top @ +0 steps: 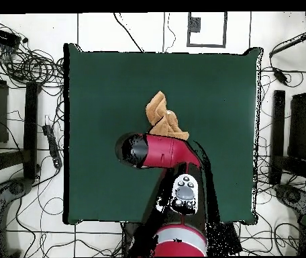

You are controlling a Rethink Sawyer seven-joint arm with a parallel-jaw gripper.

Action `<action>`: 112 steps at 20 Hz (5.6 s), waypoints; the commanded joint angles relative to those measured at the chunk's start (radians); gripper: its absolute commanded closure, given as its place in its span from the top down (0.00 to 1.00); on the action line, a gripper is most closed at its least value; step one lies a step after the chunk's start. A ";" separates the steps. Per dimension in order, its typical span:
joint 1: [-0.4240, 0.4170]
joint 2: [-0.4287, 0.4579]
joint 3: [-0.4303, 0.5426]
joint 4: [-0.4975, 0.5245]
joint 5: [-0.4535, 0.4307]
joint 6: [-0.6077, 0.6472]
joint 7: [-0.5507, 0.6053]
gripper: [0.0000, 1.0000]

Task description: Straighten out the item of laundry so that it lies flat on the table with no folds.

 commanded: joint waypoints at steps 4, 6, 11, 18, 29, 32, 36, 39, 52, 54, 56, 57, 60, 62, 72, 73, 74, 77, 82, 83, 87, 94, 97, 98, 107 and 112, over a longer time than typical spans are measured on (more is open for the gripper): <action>0.014 0.111 0.117 -0.145 0.024 -0.014 0.142 1.00; 0.022 0.128 0.122 -0.159 0.040 -0.031 0.169 1.00; 0.035 0.196 0.123 -0.168 0.078 -0.083 0.242 1.00; 0.066 0.358 0.083 -0.136 0.183 -0.212 0.368 1.00; 0.132 0.384 -0.019 -0.088 0.236 -0.192 0.369 0.00; 0.138 0.374 -0.019 -0.070 0.247 -0.212 0.388 0.00; 0.155 0.351 -0.034 -0.051 0.264 -0.170 0.385 0.00; 0.166 0.343 -0.046 -0.043 0.274 -0.148 0.380 0.00; 0.165 0.294 -0.057 -0.062 0.285 -0.124 0.332 1.00; 0.161 0.261 -0.062 -0.064 0.279 -0.079 0.313 1.00; 0.159 0.228 -0.065 -0.055 0.277 -0.050 0.304 1.00; 0.162 0.213 -0.069 -0.049 0.275 -0.036 0.303 1.00; 0.167 0.169 -0.078 -0.042 0.268 -0.011 0.291 1.00; 0.173 0.134 -0.081 -0.046 0.269 0.028 0.288 1.00; 0.153 -0.033 -0.073 -0.020 0.260 0.176 0.255 1.00; 0.150 -0.051 -0.075 -0.016 0.255 0.185 0.247 1.00; 0.145 -0.065 -0.075 -0.011 0.252 0.193 0.240 1.00; 0.145 -0.079 -0.113 -0.003 0.211 0.228 0.224 1.00; 0.163 -0.022 -0.187 0.003 0.130 0.231 0.227 1.00; 0.167 -0.014 -0.198 -0.001 0.115 0.237 0.226 1.00; 0.152 -0.005 -0.186 0.014 0.100 0.213 0.228 1.00; 0.101 0.009 -0.099 0.096 0.168 0.017 0.314 1.00; 0.063 0.015 -0.021 0.166 0.234 -0.177 0.371 1.00; 0.060 0.018 -0.011 0.176 0.240 -0.215 0.380 1.00; 0.009 0.034 0.048 0.213 0.262 -0.324 0.343 1.00; 0.070 -0.017 -0.022 0.177 0.272 -0.175 0.343 1.00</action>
